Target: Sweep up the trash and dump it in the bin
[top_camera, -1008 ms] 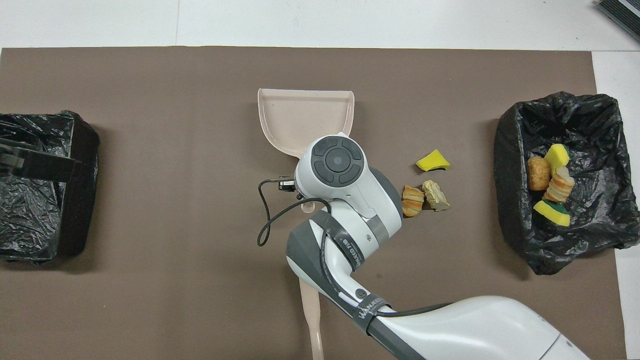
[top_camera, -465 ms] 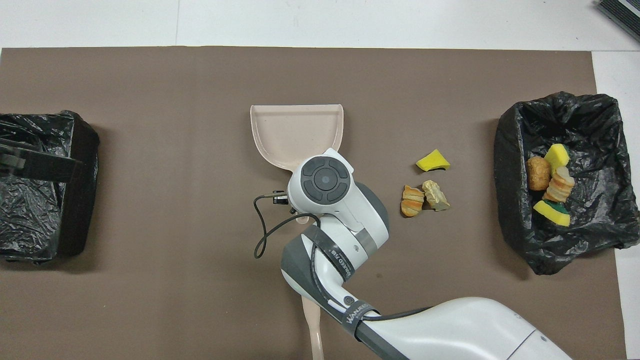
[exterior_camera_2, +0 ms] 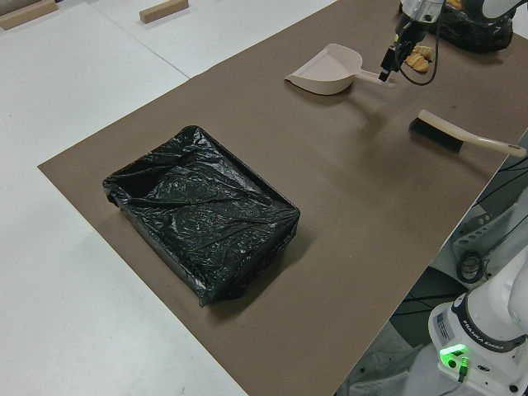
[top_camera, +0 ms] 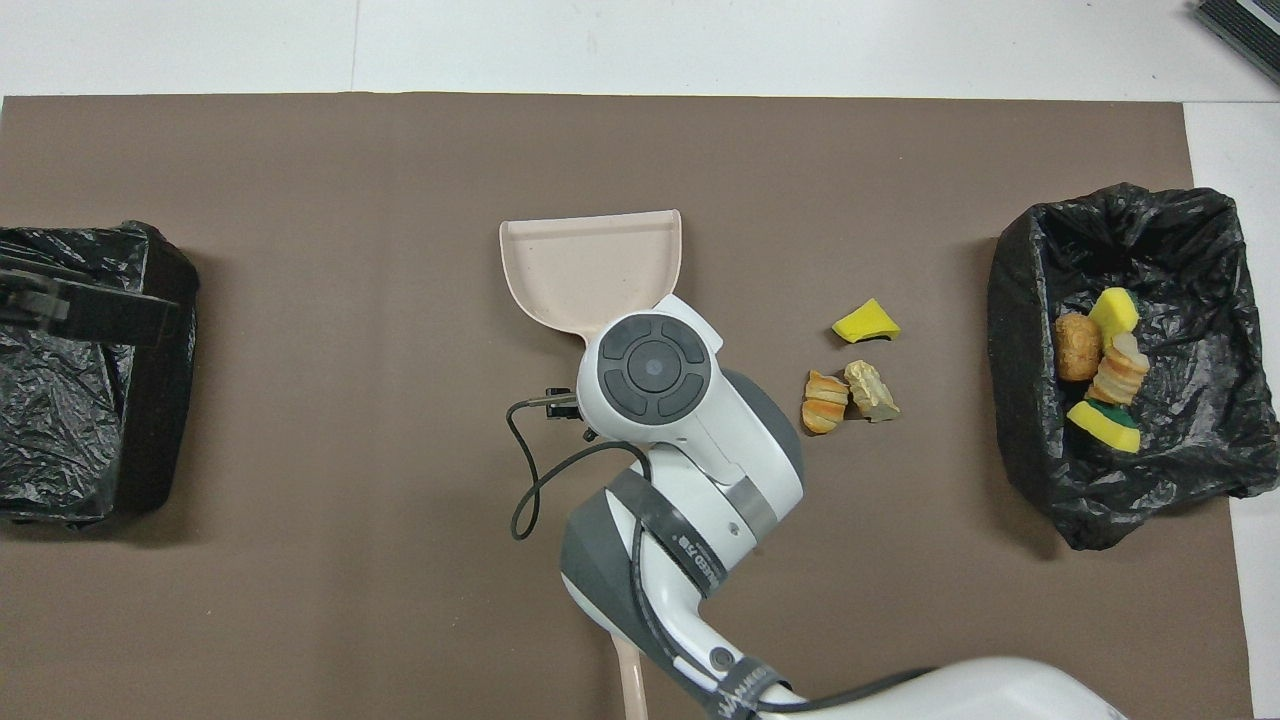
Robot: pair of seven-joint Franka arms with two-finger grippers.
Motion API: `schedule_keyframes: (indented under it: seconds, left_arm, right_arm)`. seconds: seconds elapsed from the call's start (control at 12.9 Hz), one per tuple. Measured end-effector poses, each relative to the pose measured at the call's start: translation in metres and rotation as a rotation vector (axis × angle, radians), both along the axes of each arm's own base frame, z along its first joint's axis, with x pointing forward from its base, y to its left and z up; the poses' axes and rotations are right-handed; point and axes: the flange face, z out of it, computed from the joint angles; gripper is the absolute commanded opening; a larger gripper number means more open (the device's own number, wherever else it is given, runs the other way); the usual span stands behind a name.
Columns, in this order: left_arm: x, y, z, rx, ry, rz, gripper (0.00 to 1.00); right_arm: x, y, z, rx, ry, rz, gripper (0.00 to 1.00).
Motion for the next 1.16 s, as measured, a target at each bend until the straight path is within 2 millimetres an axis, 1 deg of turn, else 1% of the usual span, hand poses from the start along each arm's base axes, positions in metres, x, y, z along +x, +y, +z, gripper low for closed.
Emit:
schedule_keyframes:
  seconds: [0.08, 0.16, 0.23, 0.31, 0.47, 0.54, 0.62, 0.7, 0.85, 1.01, 1.09, 1.16]
  left_arm:
    - [0.003, -0.003, -0.004, -0.001, -0.004, -0.005, 1.00]
    - [0.007, -0.010, -0.010, -0.005, -0.013, -0.015, 1.00]
    - [0.011, -0.022, -0.019, -0.010, -0.024, -0.024, 1.00]
    - [0.016, -0.039, -0.033, -0.016, -0.031, -0.029, 1.00]
    - [0.020, -0.083, -0.069, -0.031, -0.025, -0.027, 1.00]
    - [0.023, -0.107, -0.088, -0.040, -0.019, -0.014, 1.00]
    - [0.026, -0.129, -0.108, -0.048, -0.011, -0.003, 1.00]
    - [0.028, -0.148, -0.129, -0.054, -0.002, 0.003, 1.00]
    - [0.032, -0.179, -0.170, -0.059, 0.006, 0.021, 1.00]
    - [0.031, -0.202, -0.204, -0.015, 0.007, 0.026, 1.00]
    - [0.029, -0.220, -0.224, 0.000, 0.004, 0.039, 1.00]
    - [0.027, -0.237, -0.241, -0.004, -0.004, 0.057, 1.00]
  right_arm:
    - [-0.012, -0.003, 0.019, -0.008, 0.014, -0.002, 1.00]
    - [-0.029, -0.005, 0.032, -0.008, 0.036, -0.001, 1.00]
    - [-0.051, -0.002, 0.037, -0.016, 0.050, 0.014, 1.00]
    - [-0.077, 0.003, 0.035, -0.023, 0.069, 0.035, 1.00]
    - [-0.128, 0.010, 0.022, -0.024, 0.129, 0.068, 1.00]
    - [-0.152, 0.010, 0.015, -0.030, 0.155, 0.095, 1.00]
    - [-0.173, 0.007, 0.008, -0.029, 0.178, 0.124, 1.00]
    - [-0.188, 0.001, 0.002, -0.014, 0.202, 0.150, 1.00]
    - [-0.212, -0.011, -0.017, 0.008, 0.238, 0.203, 1.00]
    - [-0.232, -0.011, -0.042, 0.015, 0.235, 0.221, 1.00]
    - [-0.241, -0.012, -0.053, 0.005, 0.241, 0.231, 1.00]
    - [-0.246, -0.013, -0.059, -0.001, 0.245, 0.236, 1.00]
